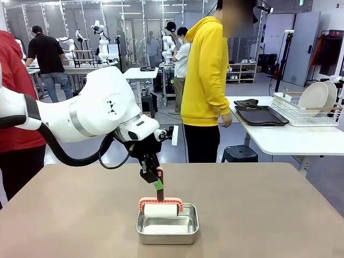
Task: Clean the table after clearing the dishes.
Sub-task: Place the Lint Roller back on top of the Airtight Container.
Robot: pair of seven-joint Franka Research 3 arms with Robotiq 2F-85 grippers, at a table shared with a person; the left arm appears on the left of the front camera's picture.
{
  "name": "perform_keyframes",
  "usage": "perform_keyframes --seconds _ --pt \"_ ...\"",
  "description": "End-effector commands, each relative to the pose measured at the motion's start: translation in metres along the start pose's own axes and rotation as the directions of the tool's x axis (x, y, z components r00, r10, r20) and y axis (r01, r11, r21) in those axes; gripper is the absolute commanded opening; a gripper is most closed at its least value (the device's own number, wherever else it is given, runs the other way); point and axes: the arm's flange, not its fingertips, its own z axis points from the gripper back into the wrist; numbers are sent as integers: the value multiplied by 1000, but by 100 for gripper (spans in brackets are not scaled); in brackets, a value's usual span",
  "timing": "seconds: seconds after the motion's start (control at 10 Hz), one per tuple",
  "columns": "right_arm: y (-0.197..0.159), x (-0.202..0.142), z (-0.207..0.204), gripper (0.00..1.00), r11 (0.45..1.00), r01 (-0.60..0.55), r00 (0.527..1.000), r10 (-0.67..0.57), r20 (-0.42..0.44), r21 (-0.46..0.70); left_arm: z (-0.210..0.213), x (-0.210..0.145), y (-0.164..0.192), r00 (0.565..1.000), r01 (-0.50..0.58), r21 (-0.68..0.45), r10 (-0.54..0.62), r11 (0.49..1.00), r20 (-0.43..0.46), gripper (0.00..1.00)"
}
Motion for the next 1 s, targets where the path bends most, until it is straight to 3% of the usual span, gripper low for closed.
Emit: perform_keyframes --seconds 0.0,0.5,0.9 --pt "4 -1 0 100 1000 0 1000 0 -14 -5 -11 -1 7 998 24 14 -25 1000 58 21" --pt "4 -1 0 100 1000 0 1000 0 -14 -5 -46 2 30 998 25 -44 -23 999 60 21" --pt "4 -1 0 100 1000 0 1000 0 -14 -5 -69 -8 43 1000 -24 -72 25 997 10 21"
